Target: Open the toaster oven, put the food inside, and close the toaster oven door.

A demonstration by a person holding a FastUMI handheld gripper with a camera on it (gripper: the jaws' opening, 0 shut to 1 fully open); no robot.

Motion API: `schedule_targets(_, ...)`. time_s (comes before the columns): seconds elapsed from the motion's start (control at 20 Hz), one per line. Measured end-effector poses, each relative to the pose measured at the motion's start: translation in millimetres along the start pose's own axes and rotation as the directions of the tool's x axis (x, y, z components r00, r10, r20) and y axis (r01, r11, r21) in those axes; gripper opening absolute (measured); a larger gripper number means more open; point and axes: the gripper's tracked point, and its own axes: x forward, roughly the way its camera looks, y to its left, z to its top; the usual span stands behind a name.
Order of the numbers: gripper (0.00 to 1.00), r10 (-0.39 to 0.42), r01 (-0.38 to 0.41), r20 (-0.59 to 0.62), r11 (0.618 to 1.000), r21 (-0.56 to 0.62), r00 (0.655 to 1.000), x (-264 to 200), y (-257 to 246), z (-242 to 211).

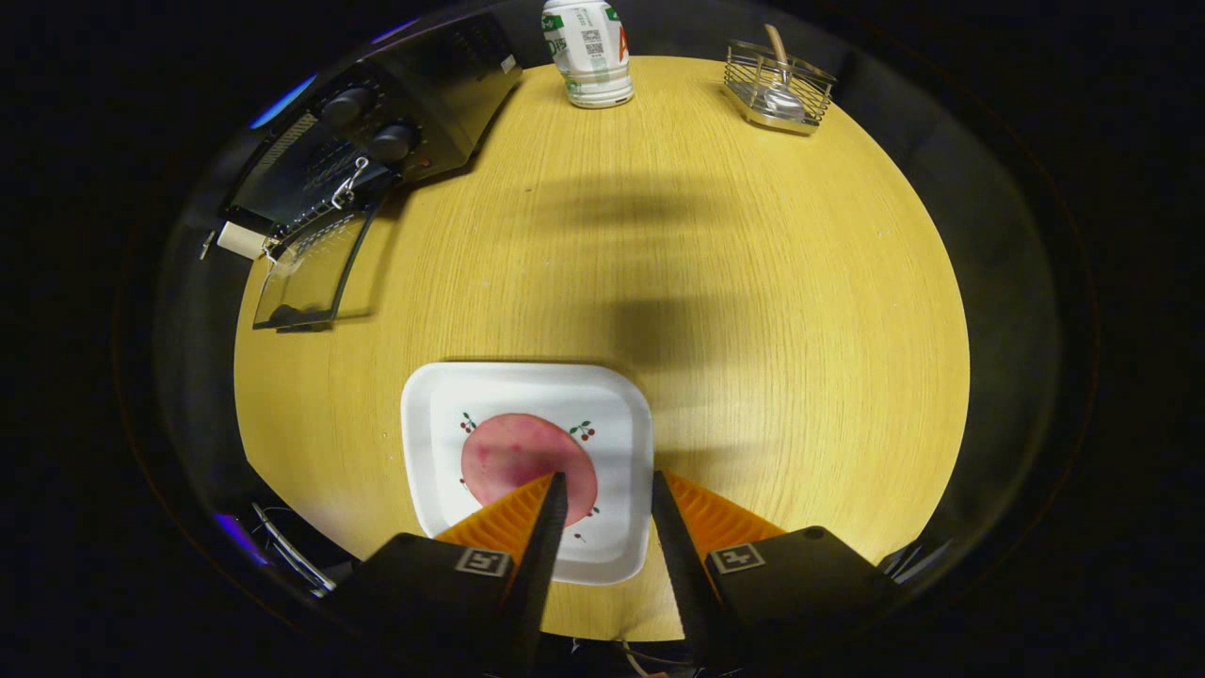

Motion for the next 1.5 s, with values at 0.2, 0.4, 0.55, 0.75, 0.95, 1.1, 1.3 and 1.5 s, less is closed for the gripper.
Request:
schedule_targets(0.2, 0.58, 0.045, -0.043, -0.020, 0.996, 0.073, 0.999, 7.5, 1.0, 1.4)
schedule_targets(0.4, 0.59, 0.060, -0.057, -0.042, 0.996, 0.076, 0.997, 6.6, 0.6, 1.8)
schedule_targets(0.55, 0.58, 0.045, -0.042, -0.054, 0.998, 0.057, 0.998, 6.4, 0.3, -0.7)
schedule_targets(0.75, 0.31, 0.015, -0.012, -0.041, 0.998, 0.067, 0.999, 11.4, -5.1, 2.8)
schedule_targets(0.95, 0.15, 0.027, -0.024, -0.052, 0.998, 0.057, 0.998, 11.2, -6.6, 0.4)
schedule_targets(1.1, 0.08, 0.077, -0.074, -0.037, 0.994, 0.080, 0.996, 5.2, -3.8, -2.7)
schedule_targets(1.3, 0.05, 0.219, -0.212, -0.025, 0.962, 0.174, 0.975, 2.7, 9.7, -13.1)
schedule_targets(1.5, 0.05, 0.332, -0.328, 0.047, 0.887, 0.325, 0.942, -11.7, 22.6, -17.3)
